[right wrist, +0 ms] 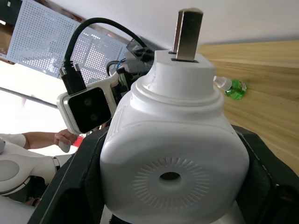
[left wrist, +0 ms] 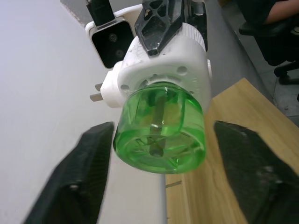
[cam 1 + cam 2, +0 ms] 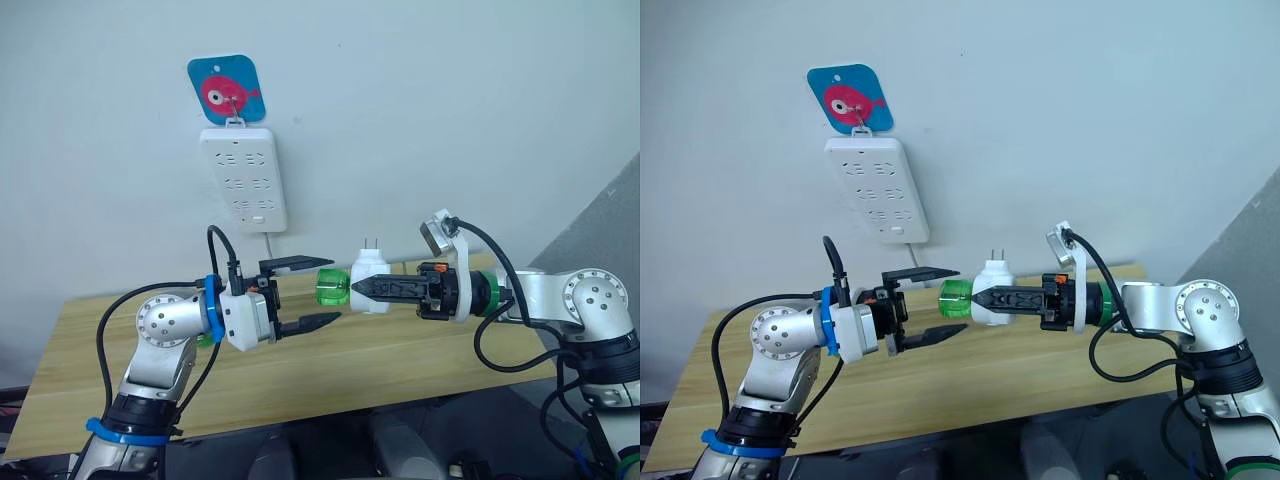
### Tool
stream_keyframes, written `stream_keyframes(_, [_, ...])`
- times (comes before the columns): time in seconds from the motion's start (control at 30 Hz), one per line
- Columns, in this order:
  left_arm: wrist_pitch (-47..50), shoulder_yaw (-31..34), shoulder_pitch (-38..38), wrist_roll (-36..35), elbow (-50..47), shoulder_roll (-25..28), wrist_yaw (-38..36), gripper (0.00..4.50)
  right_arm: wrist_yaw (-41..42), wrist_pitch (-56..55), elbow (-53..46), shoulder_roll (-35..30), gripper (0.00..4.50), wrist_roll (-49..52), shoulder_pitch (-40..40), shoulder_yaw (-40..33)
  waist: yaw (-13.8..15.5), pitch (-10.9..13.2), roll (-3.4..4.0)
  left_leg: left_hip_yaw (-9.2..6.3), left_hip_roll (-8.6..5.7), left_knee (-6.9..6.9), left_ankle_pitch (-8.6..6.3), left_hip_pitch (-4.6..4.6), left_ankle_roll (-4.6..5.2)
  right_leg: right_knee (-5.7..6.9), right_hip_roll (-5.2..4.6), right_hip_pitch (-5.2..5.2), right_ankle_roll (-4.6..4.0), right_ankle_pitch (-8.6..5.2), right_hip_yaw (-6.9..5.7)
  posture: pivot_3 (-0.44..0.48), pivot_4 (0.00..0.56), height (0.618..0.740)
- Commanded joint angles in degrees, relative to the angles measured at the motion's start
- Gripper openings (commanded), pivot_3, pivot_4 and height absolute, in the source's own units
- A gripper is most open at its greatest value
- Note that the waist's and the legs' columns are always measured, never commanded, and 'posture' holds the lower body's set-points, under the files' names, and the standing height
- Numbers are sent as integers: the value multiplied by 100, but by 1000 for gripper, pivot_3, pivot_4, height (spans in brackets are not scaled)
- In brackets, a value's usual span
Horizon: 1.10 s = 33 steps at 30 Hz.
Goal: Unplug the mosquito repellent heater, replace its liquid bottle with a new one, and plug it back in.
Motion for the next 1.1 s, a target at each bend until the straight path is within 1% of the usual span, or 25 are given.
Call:
stream_keyframes(0.03, [27, -80, -131, -98, -186, 36, 133, 2328, -18, -74, -233, 17, 3096, 149, 0, -173, -3, 0, 0, 0, 0, 0, 0, 0, 0, 0, 0, 0, 0, 0, 0, -186, 131, 740])
stream_keyframes(0.13, [96, -110, -149, -151, -275, 71, 144, 2316, -56, -76, -238, 16, 3096, 149, 4, -172, -2, 0, 0, 0, 0, 1, 0, 0, 0, 1, 0, 0, 0, 0, -1, -185, 131, 740])
stream_keyframes(0.2, [494, -118, -140, -344, -457, 200, 105, 2316, -90, -74, -237, -15, 3095, 149, -2, -162, -5, 0, 0, 0, 0, 1, 0, 0, 0, 1, 0, 0, 0, 0, 0, -186, 133, 740])
stream_keyframes(0.27, [1849, -177, -108, -851, -798, 565, 44, 2316, -71, -44, -244, -78, 3094, 149, -30, -148, -11, 0, 0, -2, 0, 0, 0, 0, 0, 2, 0, 0, 0, 0, -2, -185, 133, 740])
stream_keyframes(0.33, [3549, -240, -186, -1429, -1110, 1066, 87, 2316, -5, 42, -270, -214, 3094, 149, -109, -96, -30, 1, 1, -7, 2, -1, 0, 0, 0, 3, 2, 0, 0, -1, -5, -185, 133, 740])
stream_keyframes(0.4, [5776, -182, -581, -2656, -1334, 1552, 513, 2316, 161, 219, -363, -447, 3093, 149, -217, -27, -42, 14, -1, -11, 2, 0, 0, -1, 0, 5, 2, 0, 0, -1, -8, -173, 136, 740])
stream_keyframes(0.47, [7024, -206, -986, -3379, -1387, 1929, 417, 2316, 374, 307, -427, -589, 3093, 149, -275, 6, -41, 25, -3, -20, -1, 3, 0, -5, 0, 6, 2, -1, 0, -2, -14, -173, 136, 740])
stream_keyframes(0.5, [7435, -208, -1130, -3604, -1362, 2034, 392, 2316, 464, 325, -439, -637, 3093, 149, -312, 26, -46, 26, -4, -20, -2, 2, 0, -3, 0, 4, 2, 0, 1, -2, -16, -166, 137, 740])
stream_keyframes(0.57, [7917, -213, -1316, -3821, -1278, 2111, 404, 2316, 592, 338, -449, -710, 3092, 149, -383, 74, -51, 26, -3, -20, -1, -3, 0, 0, 0, 3, 4, 1, 0, -2, -18, -168, 137, 740])
stream_keyframes(0.67, [8392, -188, -1475, -4058, -1110, 2081, 381, 2316, 726, 331, -465, -771, 3091, 142, -463, 139, -84, 28, -1, -19, 2, -5, 0, 0, 0, 3, 6, -2, -5, -5, -18, -168, 137, 740])
stream_keyframes(0.73, [8514, -108, -1479, -4172, -1049, 1995, 423, 2316, 767, 308, -472, -790, 3090, 147, -481, 167, -96, 29, -1, -19, 2, -7, 0, -1, 0, 3, 7, -3, -6, -6, -18, -168, 137, 740])
stream_keyframes(0.77, [8552, -73, -1457, -4220, -1023, 1972, 430, 2316, 782, 289, -478, -791, 3090, 149, -478, 176, -97, 29, -1, -19, 2, -7, 0, -1, 0, 2, 6, -3, -6, -6, -17, -173, 135, 740])
stream_keyframes(0.83, [8302, -29, -1334, -4037, -1032, 1946, 385, 2316, 797, 255, -489, -796, 3090, 149, -465, 186, -95, 29, -1, -19, 2, -6, 0, -1, 0, 2, 6, -3, -6, -6, -17, -173, 135, 740])
stream_keyframes(0.87, [8092, -15, -1248, -3920, -1090, 1959, 280, 3049, 803, 236, -492, -794, 3090, 149, -449, 184, -96, 29, -1, -17, 2, -5, 0, -1, 0, 2, 6, -3, -6, -6, -15, -171, 134, 740])
stream_keyframes(0.93, [7718, 161, -1078, -3808, -1221, 1864, 251, 3631, 778, 176, -493, -790, 3090, 149, -423, 181, -96, 29, -1, -11, 2, -6, 0, 2, 0, 3, 6, -3, -6, -6, -10, -169, 133, 740])
stream_keyframes(1.0, [7222, 321, -874, -3513, -1362, 1741, 309, 4275, 746, 109, -506, -801, 3090, 149, -410, 177, -85, 29, -1, -14, 3, -5, 0, 0, 0, 3, 6, -5, -7, -6, -12, -166, 133, 740])
stream_keyframes(1.03, [6974, 407, -752, -3393, -1424, 1694, 281, 4500, 736, 77, -500, -793, 3090, 149, -406, 166, -78, 29, -1, -12, 3, -5, 0, -1, 0, 1, 6, -5, -7, -6, -11, -162, 132, 740])
stream_keyframes(1.1, [6361, 531, -477, -3025, -1519, 1645, 159, 4500, 731, 35, -482, -786, 3090, 149, -399, 147, -72, 29, -1, -11, 3, -5, -1, -2, 0, -2, 5, -5, -6, -6, -9, -159, 131, 740])
